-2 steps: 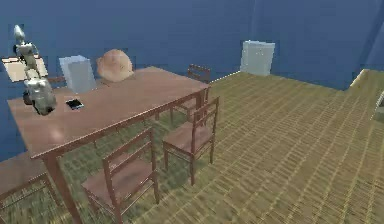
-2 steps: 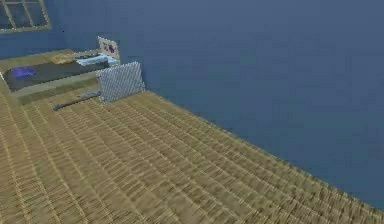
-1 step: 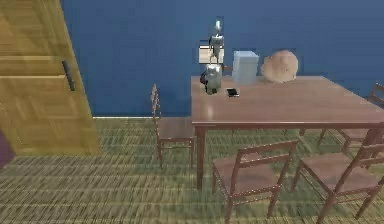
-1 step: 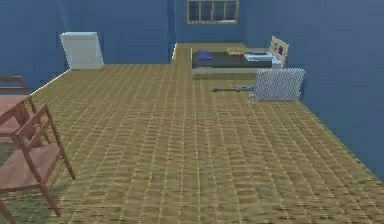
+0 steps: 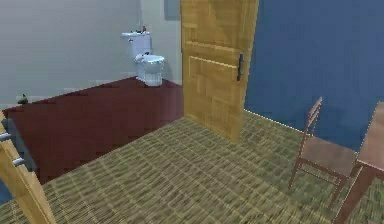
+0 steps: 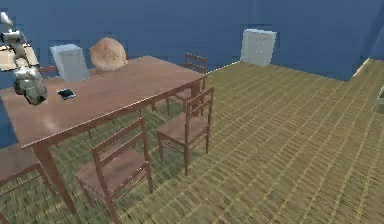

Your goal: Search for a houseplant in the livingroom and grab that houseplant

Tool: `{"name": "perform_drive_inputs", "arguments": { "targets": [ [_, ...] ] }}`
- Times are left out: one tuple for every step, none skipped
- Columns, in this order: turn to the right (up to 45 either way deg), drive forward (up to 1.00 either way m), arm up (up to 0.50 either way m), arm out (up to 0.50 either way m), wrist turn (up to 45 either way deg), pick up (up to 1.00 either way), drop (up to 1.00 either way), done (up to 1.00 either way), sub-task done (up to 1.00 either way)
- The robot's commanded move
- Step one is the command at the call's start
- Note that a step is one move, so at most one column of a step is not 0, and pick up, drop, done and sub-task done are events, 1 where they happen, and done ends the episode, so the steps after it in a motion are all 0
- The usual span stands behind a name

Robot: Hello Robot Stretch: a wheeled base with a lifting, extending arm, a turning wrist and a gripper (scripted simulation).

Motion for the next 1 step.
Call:
{"name": "perform_drive_inputs", "arguments": {
  "targets": [
    [-18.0, 0.0, 0.0, 0.0, 0.0, 0.0, 0.0, 0.0, 0.0]
  ]
}}
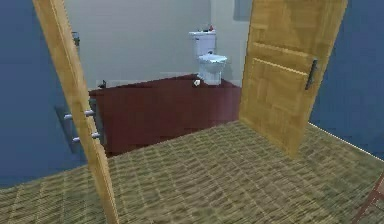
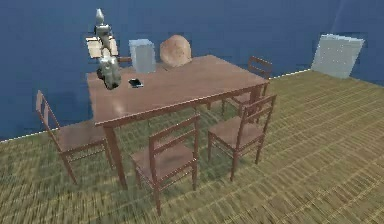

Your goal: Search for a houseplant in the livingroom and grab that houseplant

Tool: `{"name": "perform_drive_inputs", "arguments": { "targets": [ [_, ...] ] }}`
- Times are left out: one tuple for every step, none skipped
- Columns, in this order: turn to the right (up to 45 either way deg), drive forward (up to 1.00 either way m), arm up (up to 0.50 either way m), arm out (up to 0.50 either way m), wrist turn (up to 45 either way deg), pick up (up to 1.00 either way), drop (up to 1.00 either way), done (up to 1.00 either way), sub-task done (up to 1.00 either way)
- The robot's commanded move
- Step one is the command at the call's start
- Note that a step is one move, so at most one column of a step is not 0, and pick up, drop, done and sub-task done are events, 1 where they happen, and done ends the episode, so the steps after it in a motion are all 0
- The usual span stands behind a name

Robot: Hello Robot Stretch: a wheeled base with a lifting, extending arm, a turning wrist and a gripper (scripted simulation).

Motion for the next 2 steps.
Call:
{"name": "perform_drive_inputs", "arguments": {
  "targets": [
    [0.0, 0.9, 0.0, 0.0, 0.0, 0.0, 0.0, 0.0, 0.0],
    [-27.0, 0.0, 0.0, 0.0, 0.0, 0.0, 0.0, 0.0, 0.0]
  ]
}}
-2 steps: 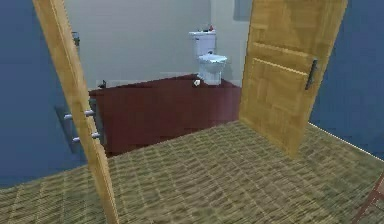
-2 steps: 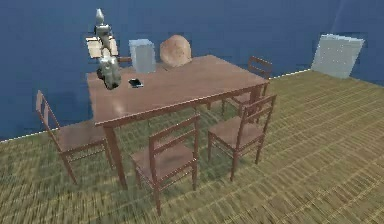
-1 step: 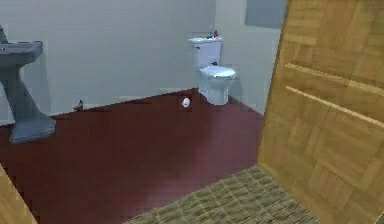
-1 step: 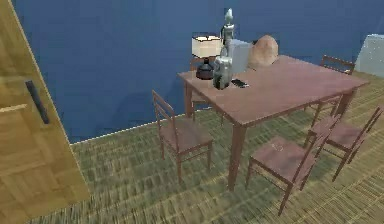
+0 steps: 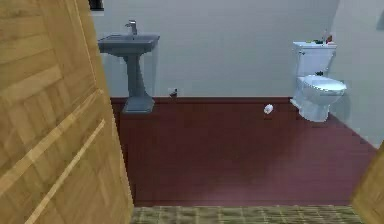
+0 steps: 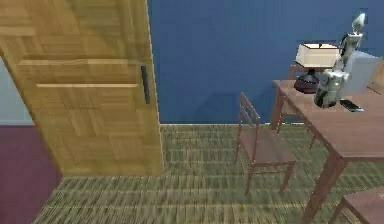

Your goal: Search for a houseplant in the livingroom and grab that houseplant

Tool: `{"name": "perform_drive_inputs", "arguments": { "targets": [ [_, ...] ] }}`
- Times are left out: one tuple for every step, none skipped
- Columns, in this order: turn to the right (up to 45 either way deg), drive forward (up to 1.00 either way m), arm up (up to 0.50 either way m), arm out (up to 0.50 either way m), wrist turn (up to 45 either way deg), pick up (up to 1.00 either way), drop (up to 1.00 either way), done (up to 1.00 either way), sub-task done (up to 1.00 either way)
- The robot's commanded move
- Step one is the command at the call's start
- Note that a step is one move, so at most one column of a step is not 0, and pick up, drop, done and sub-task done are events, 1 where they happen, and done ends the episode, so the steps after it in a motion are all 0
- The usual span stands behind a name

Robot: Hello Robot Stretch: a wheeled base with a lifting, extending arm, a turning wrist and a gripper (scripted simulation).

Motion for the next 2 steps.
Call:
{"name": "perform_drive_inputs", "arguments": {
  "targets": [
    [0.0, 1.0, 0.0, 0.0, 0.0, 0.0, 0.0, 0.0, 0.0],
    [0.0, 0.35, 0.0, 0.0, 0.0, 0.0, 0.0, 0.0, 0.0]
  ]
}}
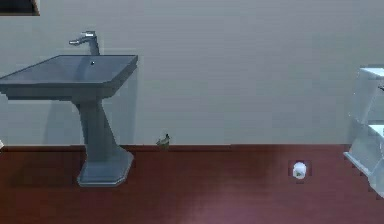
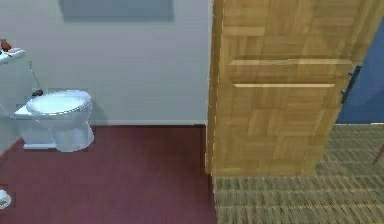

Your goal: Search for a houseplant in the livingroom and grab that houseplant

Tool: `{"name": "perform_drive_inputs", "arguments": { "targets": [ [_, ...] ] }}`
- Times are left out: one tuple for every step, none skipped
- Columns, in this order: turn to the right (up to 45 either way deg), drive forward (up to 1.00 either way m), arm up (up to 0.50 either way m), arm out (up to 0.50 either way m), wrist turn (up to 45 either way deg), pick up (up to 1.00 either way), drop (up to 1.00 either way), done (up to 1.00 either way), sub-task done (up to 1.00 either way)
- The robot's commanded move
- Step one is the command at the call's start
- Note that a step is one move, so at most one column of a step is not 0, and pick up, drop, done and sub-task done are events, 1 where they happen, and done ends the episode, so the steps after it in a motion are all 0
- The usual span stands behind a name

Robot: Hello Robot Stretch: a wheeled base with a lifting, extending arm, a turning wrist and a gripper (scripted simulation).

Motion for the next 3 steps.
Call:
{"name": "perform_drive_inputs", "arguments": {
  "targets": [
    [-45.0, 0.0, 0.0, 0.0, 0.0, 0.0, 0.0, 0.0, 0.0],
    [0.0, 0.55, 0.0, 0.0, 0.0, 0.0, 0.0, 0.0, 0.0],
    [-42.0, 0.0, 0.0, 0.0, 0.0, 0.0, 0.0, 0.0, 0.0]
  ]
}}
